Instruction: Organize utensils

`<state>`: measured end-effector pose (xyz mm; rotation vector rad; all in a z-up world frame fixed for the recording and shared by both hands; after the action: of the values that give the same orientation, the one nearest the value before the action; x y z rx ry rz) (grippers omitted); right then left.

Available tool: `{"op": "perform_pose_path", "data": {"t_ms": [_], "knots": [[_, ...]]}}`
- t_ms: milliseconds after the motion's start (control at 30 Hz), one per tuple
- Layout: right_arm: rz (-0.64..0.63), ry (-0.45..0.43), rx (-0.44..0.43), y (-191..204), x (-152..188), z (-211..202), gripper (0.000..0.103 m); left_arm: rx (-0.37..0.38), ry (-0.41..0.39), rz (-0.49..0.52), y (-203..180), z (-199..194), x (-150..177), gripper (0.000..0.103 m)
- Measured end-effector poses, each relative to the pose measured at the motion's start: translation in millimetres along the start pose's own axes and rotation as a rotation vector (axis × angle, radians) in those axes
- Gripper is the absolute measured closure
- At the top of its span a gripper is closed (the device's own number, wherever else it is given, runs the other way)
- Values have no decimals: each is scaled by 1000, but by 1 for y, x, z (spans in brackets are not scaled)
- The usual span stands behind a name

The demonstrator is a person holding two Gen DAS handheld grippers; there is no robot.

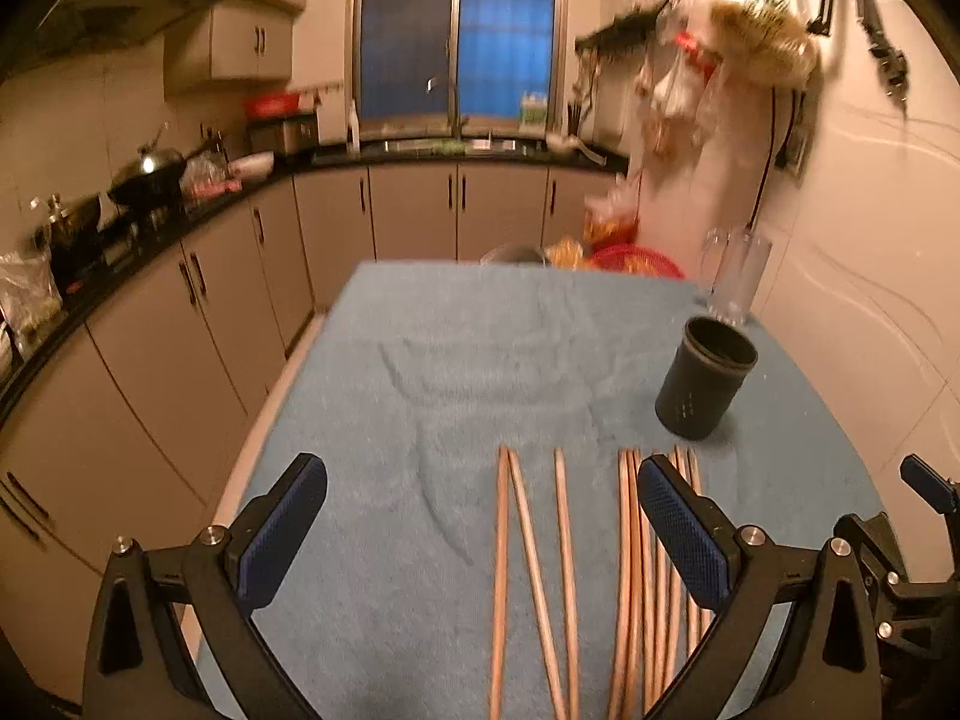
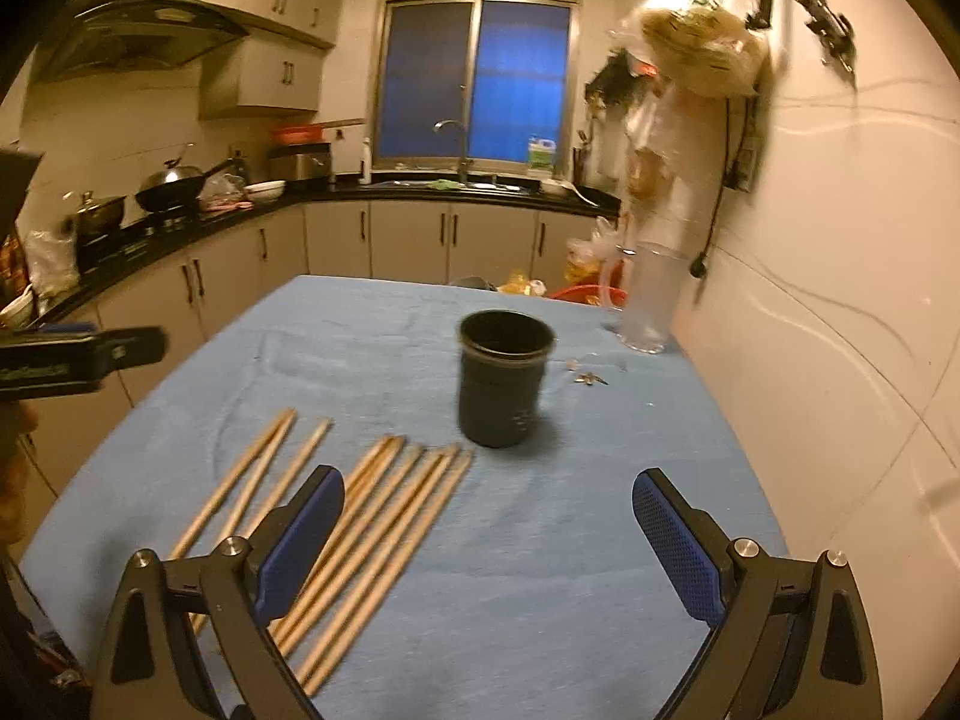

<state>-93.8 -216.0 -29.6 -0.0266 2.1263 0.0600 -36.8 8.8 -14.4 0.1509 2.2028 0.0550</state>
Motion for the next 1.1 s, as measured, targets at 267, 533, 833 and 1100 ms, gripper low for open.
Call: {"op": "perform_pose_path", "data": {"t_ms": [267, 533, 833, 1100], "knots": [[51, -174, 51, 14, -26, -52, 5, -30, -198, 36, 7, -35, -4, 0], [70, -188, 58, 25, -29, -67, 5, -22, -301, 71, 14, -53, -3, 0], [78, -185, 83, 23, -30, -65, 5, 2, -244, 30, 21, -40, -3, 0], [86, -179, 105, 23, -33, -64, 5, 40, -215, 23, 18, -35, -1, 0]]}}
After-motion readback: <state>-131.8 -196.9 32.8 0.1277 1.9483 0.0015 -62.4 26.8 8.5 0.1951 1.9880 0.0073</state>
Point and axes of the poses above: each gripper's, at about its wrist camera, not at the fingertips, and z roughly the way its jaws point, y to its left, x to its underside, the point moved 1 cm from there along z, roughly the way its jaws point, and after that the axes turned 12 degrees about -x, right-handed, at the moved point
